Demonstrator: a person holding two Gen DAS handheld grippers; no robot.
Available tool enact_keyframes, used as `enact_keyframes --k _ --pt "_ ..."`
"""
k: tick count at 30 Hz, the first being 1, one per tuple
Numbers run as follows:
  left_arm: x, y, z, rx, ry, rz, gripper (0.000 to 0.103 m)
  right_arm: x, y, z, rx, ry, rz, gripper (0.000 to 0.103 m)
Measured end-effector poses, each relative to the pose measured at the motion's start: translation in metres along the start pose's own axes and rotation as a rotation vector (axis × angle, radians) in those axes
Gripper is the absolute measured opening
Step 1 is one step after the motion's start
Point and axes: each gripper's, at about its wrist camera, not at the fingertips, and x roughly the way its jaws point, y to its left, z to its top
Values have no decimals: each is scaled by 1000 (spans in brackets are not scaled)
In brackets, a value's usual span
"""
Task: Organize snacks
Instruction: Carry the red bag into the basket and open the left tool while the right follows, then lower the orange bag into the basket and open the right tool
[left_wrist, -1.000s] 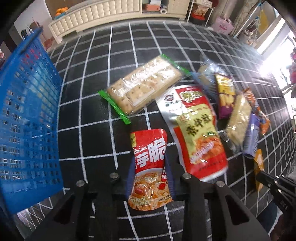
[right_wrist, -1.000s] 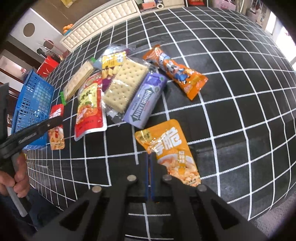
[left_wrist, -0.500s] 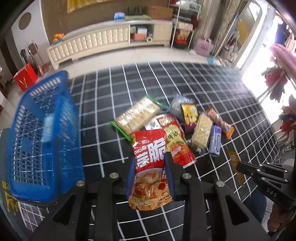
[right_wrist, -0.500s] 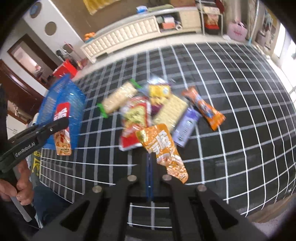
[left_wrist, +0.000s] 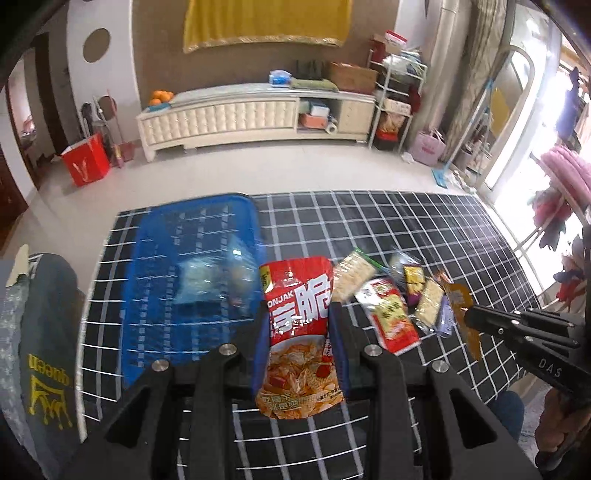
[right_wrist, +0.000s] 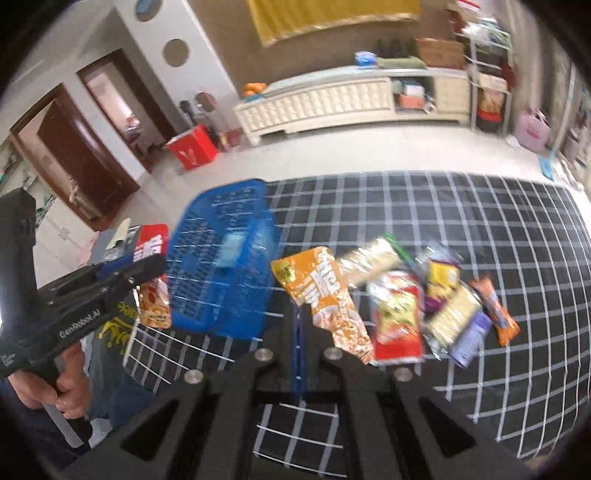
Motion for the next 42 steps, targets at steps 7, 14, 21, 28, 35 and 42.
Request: enact_keyframes --k 7,14,21,28,35,42 --pt "-9 55 6 -52 -10 35 28 28 48 22 -76 16 53 3" --pt "6 95 5 -105 15 47 28 68 77 29 -132 72 74 3" --pt "32 116 -5 -129 60 38 28 95 94 27 -157 124 83 3" --pt "51 126 -9 -141 90 23 30 107 97 28 -150 153 69 3" --pt "66 126 -16 -144 130 39 43 112 99 25 -157 174 52 3" --pt "60 135 -21 -142 122 43 56 118 111 24 -180 191 45 3"
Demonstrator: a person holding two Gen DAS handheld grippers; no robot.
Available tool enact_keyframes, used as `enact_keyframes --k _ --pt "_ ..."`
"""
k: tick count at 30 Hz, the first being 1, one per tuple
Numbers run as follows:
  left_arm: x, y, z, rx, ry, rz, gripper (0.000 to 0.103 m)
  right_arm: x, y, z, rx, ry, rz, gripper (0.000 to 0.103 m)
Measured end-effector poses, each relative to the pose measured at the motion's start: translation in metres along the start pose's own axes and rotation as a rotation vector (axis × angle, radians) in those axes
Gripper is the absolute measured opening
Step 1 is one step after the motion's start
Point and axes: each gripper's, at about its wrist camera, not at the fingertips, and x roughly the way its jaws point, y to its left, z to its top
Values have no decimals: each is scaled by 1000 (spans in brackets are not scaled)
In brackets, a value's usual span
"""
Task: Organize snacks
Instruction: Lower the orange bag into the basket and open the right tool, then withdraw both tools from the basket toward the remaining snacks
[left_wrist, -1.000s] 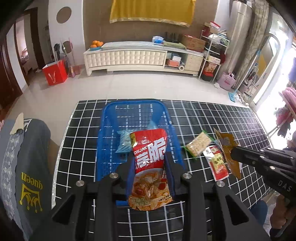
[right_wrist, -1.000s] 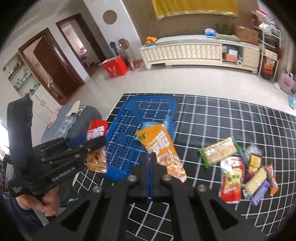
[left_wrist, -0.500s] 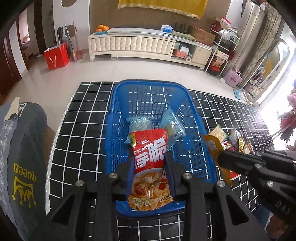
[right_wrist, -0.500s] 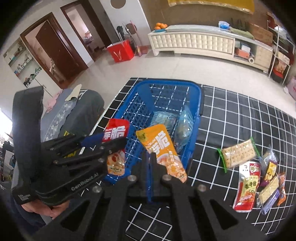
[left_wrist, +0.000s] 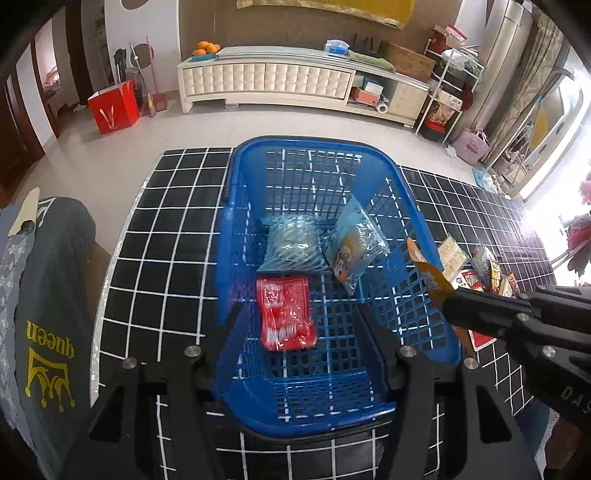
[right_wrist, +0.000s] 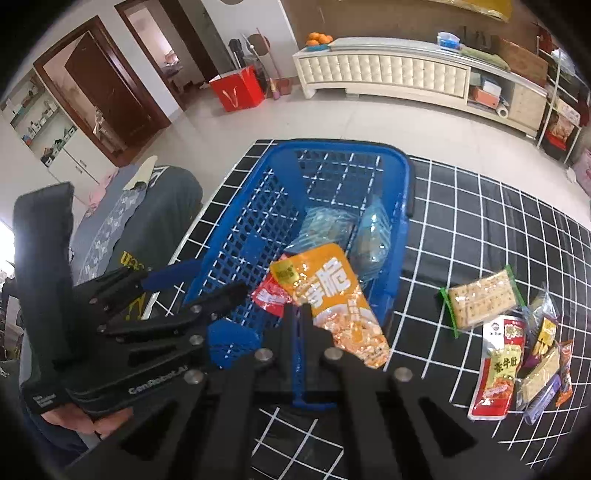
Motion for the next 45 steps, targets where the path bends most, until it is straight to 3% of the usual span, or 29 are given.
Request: enact_keyframes --k 8,12,14,16,18,27,45 --pt "-14 20 -6 -33 -17 -12 56 19 17 6 -46 21 -49 3" --pt "-18 30 -10 -42 -22 -4 56 36 17 5 -70 39 -178 10" --pt "-19 35 -13 -53 -24 -4 56 40 14 3 -63 61 -161 24" --pt "-19 38 -16 -62 -22 -3 56 37 12 0 -58 57 -136 61" --pt "-19 40 -19 -65 -19 -4 56 28 14 -3 -70 17 -142 75" --pt "-30 22 -26 -53 -23 -11 56 -17 5 -16 -53 -32 -131 76" --pt "-89 -92 -42 124 -98 -46 56 -123 -62 -81 84 -160 -157 76"
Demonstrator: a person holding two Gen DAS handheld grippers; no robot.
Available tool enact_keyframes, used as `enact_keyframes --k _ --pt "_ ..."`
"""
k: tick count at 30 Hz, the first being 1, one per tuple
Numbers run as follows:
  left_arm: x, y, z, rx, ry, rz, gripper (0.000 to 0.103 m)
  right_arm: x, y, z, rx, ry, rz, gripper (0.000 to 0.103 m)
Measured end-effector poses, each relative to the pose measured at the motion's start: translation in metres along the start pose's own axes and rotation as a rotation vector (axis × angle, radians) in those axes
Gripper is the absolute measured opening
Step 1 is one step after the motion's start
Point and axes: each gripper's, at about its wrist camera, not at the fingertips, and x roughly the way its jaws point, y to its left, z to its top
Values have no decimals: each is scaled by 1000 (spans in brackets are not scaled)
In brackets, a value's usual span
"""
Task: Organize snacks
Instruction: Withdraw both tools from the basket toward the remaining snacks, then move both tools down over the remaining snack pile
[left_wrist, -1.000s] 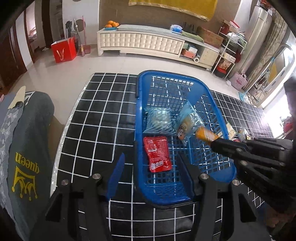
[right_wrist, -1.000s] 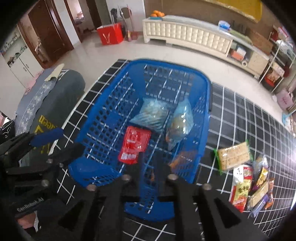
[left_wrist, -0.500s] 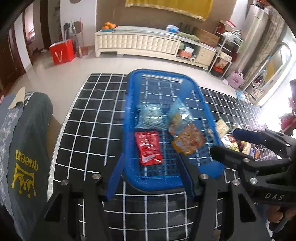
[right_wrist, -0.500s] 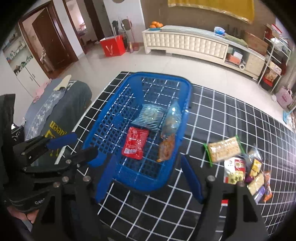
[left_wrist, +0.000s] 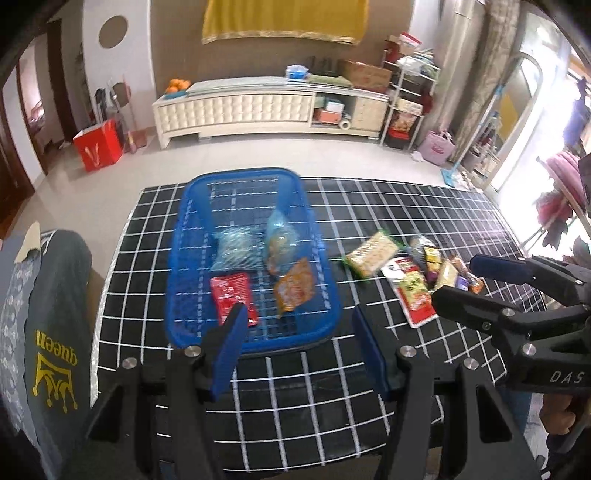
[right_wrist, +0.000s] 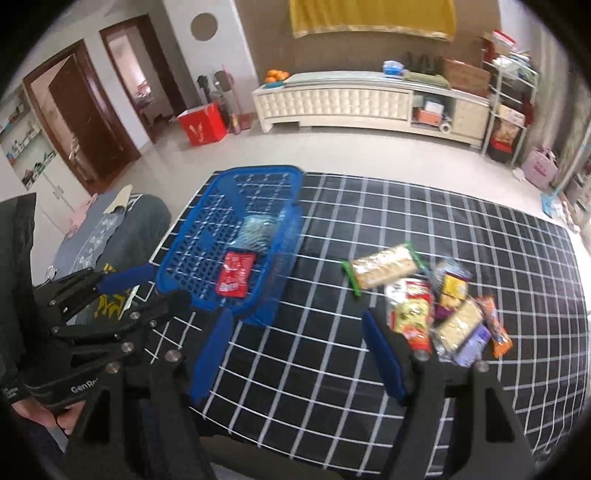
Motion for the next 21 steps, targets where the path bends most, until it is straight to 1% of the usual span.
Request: enact_keyframes --k 4,7,13,15,16,17,21 --pt "-2 -29 0 41 -3 -16 56 -18 -29 -12 43 -27 -3 76" --pt "0 -48 1 69 -1 -29 56 -25 -50 -19 77 -37 -25 76" --pt "16 -92 2 120 27 -52 56 -31 -94 -33 161 -40 -47 76" --pt "23 -104 2 132 37 -58 59 -32 -109 -37 187 -37 -55 76" --pt "26 -110 2 138 42 -61 64 -32 -118 -39 205 -34 -58 76" --pt "30 -116 2 143 45 -67 66 -31 -124 -41 219 -32 -60 76" --pt "47 -142 3 166 74 -78 66 -26 -157 -51 295 -13 -64 76"
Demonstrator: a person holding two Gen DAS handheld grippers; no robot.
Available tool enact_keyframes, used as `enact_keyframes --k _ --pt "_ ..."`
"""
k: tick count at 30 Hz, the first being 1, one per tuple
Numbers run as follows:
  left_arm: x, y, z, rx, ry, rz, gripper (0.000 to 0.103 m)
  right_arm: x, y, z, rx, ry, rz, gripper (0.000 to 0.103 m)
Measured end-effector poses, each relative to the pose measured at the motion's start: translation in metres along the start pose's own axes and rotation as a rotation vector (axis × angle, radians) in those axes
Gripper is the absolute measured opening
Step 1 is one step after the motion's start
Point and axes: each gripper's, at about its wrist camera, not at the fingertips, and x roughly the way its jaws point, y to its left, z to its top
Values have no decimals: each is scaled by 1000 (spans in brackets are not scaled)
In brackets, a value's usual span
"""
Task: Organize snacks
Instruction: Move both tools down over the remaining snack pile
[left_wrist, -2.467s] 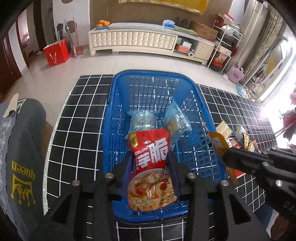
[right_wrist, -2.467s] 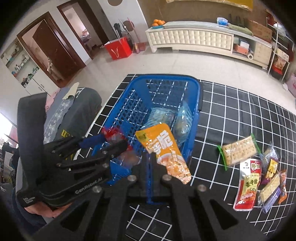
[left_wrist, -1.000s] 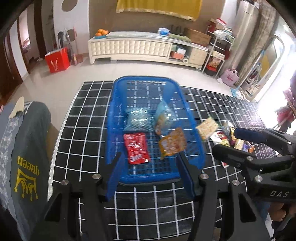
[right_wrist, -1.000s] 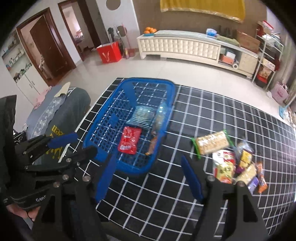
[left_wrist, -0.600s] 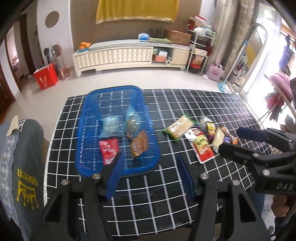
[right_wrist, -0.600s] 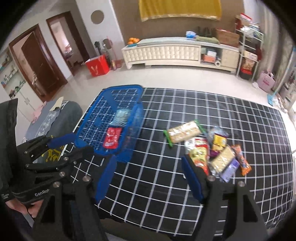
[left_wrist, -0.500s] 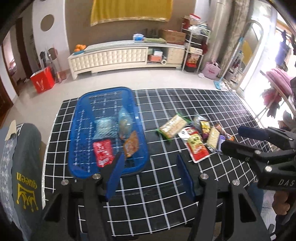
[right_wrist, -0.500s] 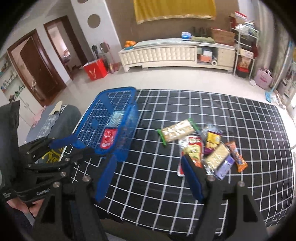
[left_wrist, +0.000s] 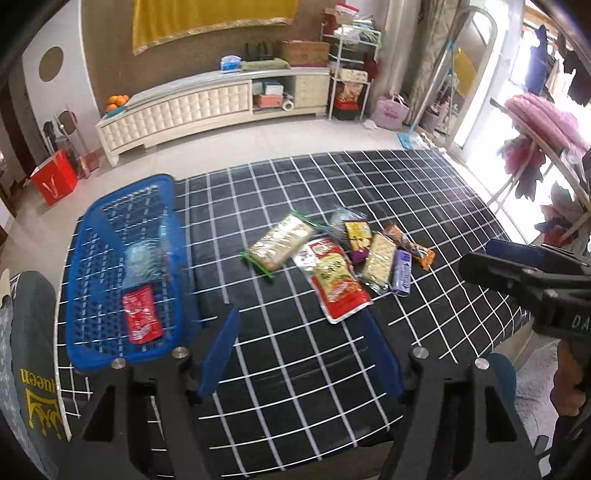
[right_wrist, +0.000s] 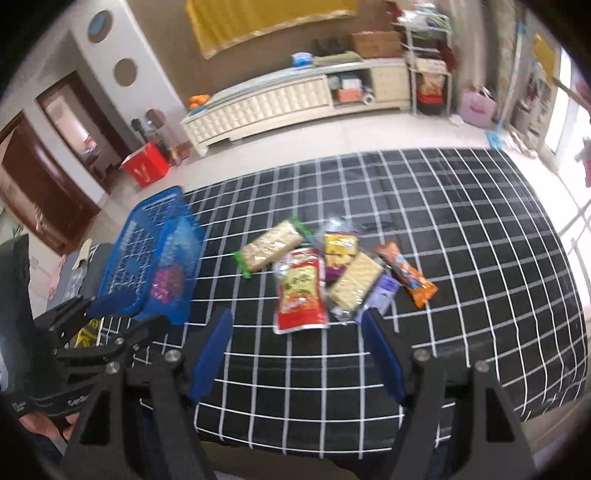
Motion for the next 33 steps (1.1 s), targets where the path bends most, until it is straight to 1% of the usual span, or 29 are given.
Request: enact_keyframes --k 6,8,15,18,21,24,27,29,31,33 --pt "28 -27 7 26 43 -7 66 22 -43 0 87 46 -15 76" --pt "40 -34 9 37 64 -10 69 30 -51 -2 98 57 -20 76" --pt "86 -45 12 55 135 -10 69 72 -77 2 136 118 -29 76" --pt "107 -44 13 51 165 -10 69 91 -80 8 120 146 -46 76" --pt "129 -37 16 28 197 -16 69 108 -82 16 129 172 -9 76" --pt "149 -28 18 -15 217 -23 69 124 -81 25 164 192 30 76" --pt "166 -19 21 -44 234 -23 69 136 -78 30 183 204 63 70" --pt "178 -11 24 -60 242 -15 69 147 -77 33 208 231 92 67" --pt "186 -3 25 -68 250 -13 69 160 -75 32 236 264 112 62" --pt "190 2 25 -72 251 -10 69 168 -75 31 257 283 92 61"
